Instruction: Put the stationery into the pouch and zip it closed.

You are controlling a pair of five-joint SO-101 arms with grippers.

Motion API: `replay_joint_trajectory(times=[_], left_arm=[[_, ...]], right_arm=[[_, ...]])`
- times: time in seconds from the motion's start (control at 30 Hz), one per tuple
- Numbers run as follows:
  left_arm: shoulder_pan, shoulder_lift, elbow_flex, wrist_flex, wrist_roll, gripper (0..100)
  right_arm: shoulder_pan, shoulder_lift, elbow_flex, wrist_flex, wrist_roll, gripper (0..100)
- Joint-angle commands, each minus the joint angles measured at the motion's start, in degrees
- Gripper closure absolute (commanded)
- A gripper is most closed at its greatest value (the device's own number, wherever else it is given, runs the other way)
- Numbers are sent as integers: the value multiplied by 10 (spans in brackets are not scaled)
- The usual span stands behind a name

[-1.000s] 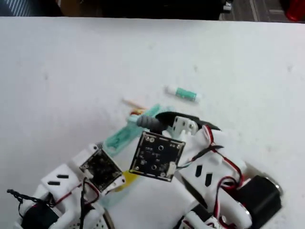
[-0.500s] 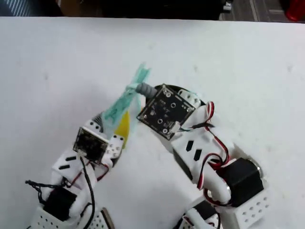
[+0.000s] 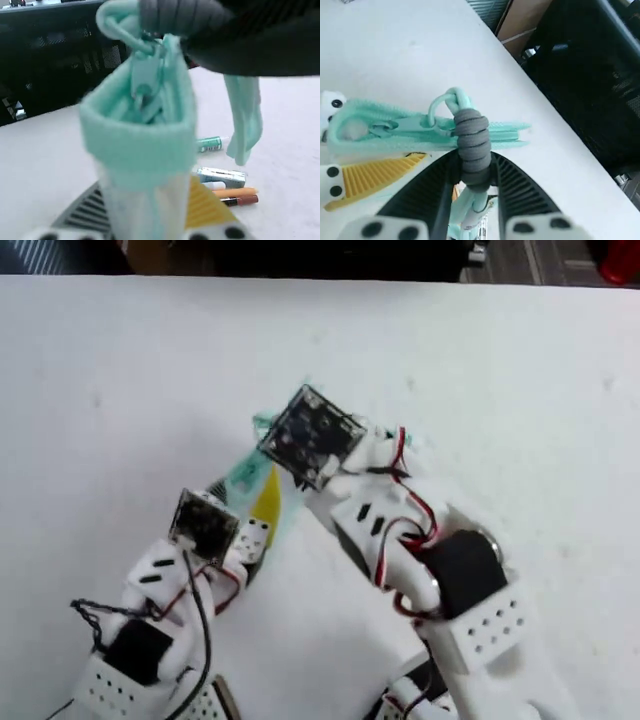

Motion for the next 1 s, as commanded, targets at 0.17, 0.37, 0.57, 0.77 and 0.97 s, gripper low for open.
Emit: replay_joint_trajectory(times=[0.17, 0.37, 0.57, 0.77, 0.97], left_arm=[[1, 223, -115, 29, -4, 973], [2, 195, -114, 66, -9, 972], [0, 126, -113, 150, -8, 740], [-1, 45, -113, 166, 2, 736], [-1, 24, -113, 171, 4, 736]], right_arm=[[-6, -7, -6, -11, -35, 981], [-7, 25, -8, 1, -38, 981], [-8, 34, -8, 4, -39, 981], [-9, 38, -8, 37, -39, 981], [-8, 37, -9, 53, -39, 981]])
